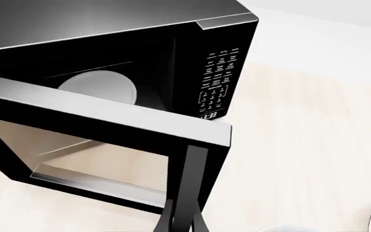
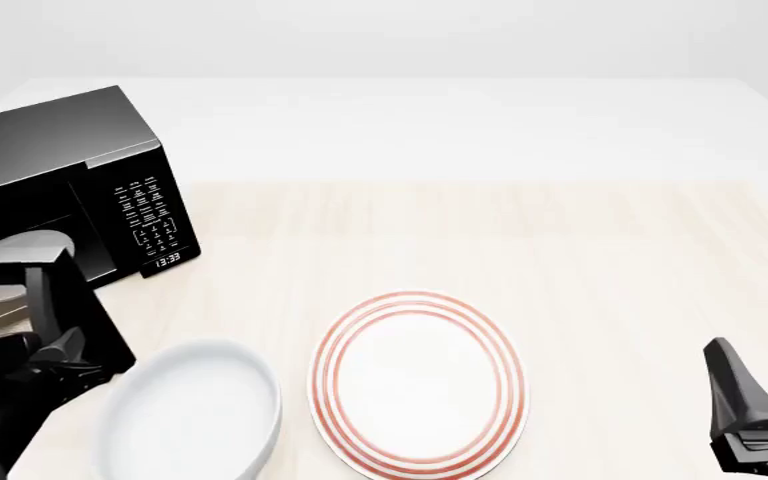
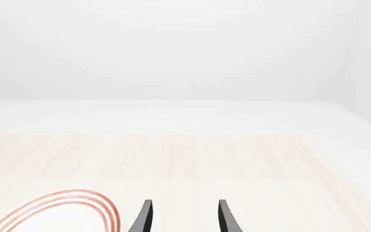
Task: Open the microwave.
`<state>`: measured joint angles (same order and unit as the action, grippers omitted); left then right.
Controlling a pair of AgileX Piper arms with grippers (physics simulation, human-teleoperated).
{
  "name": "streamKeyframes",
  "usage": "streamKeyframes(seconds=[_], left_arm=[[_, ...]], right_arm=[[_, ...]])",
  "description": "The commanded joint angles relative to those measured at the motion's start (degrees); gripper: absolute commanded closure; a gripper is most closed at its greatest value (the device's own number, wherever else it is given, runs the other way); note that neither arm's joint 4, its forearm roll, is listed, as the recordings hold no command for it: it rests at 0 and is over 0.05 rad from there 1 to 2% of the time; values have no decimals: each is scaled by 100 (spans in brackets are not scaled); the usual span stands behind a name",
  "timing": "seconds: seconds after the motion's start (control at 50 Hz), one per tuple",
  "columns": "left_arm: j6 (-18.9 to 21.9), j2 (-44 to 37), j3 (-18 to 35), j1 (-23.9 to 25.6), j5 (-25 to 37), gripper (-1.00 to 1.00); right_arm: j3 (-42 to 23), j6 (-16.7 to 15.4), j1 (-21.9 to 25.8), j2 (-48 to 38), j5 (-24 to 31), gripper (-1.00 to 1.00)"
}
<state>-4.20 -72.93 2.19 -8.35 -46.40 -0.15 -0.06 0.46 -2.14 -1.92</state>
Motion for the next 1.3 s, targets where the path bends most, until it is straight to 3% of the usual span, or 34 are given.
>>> streamKeyframes(seconds=[0.02,0.56,0.58,1.06,1.3], left_arm=[[-200,367,266,249,-575,100],[-250,489,275,137,-456,100],[-262,505,285,146,-424,-100],[-338,462,225,-24,-481,-100],[-296,865,190,12,-159,-100]], right_arm=[[-1,-2,2,10,11,-100],[-1,0,0,10,11,-100],[-1,-2,1,10,11,-100],[-1,1,0,9,11,-100],[-1,0,1,11,11,-100]])
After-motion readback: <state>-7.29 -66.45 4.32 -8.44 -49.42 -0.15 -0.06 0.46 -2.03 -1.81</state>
